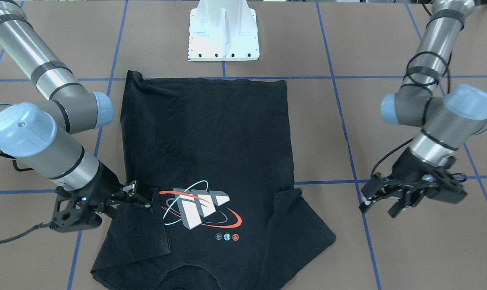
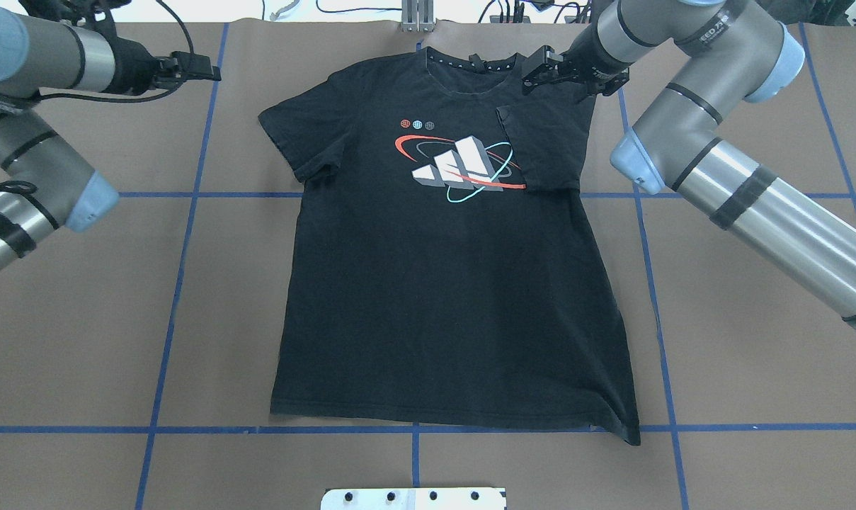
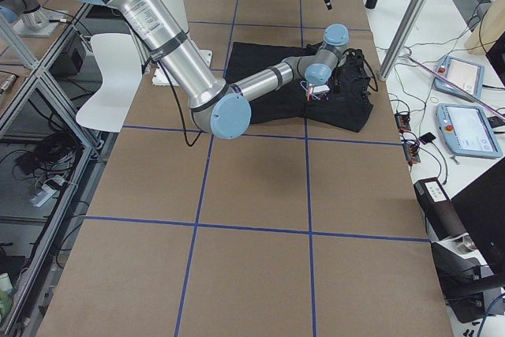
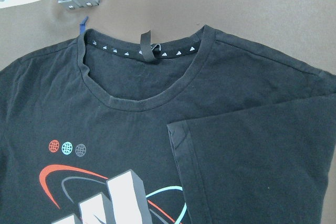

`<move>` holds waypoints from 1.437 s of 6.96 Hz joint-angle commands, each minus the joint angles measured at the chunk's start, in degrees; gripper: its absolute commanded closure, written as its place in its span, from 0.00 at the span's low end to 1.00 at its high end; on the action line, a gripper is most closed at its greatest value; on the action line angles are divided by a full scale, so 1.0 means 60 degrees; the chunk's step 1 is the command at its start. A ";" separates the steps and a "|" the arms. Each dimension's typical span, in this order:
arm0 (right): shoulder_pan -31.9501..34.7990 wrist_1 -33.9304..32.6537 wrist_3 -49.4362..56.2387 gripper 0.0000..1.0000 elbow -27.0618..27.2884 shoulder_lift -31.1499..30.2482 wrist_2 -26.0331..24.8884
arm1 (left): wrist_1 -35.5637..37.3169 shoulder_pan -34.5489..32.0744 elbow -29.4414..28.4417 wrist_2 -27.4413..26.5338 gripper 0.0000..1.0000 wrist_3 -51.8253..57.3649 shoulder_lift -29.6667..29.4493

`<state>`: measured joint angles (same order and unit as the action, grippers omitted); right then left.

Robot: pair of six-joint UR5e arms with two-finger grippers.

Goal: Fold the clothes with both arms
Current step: 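Reach the left gripper to the other sleeve while the right gripper holds the shoulder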

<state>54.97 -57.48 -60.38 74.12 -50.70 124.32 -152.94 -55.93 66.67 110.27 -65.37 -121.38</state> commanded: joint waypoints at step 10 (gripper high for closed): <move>-0.0021 0.0044 -0.0147 0.00 0.0084 -0.0221 -0.0006 | -0.0512 0.1382 -0.3216 -0.2279 0.28 -0.0077 -0.1919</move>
<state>54.79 -57.22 -61.33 75.08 -52.04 124.28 -156.04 -48.23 47.43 97.22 -65.90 -132.83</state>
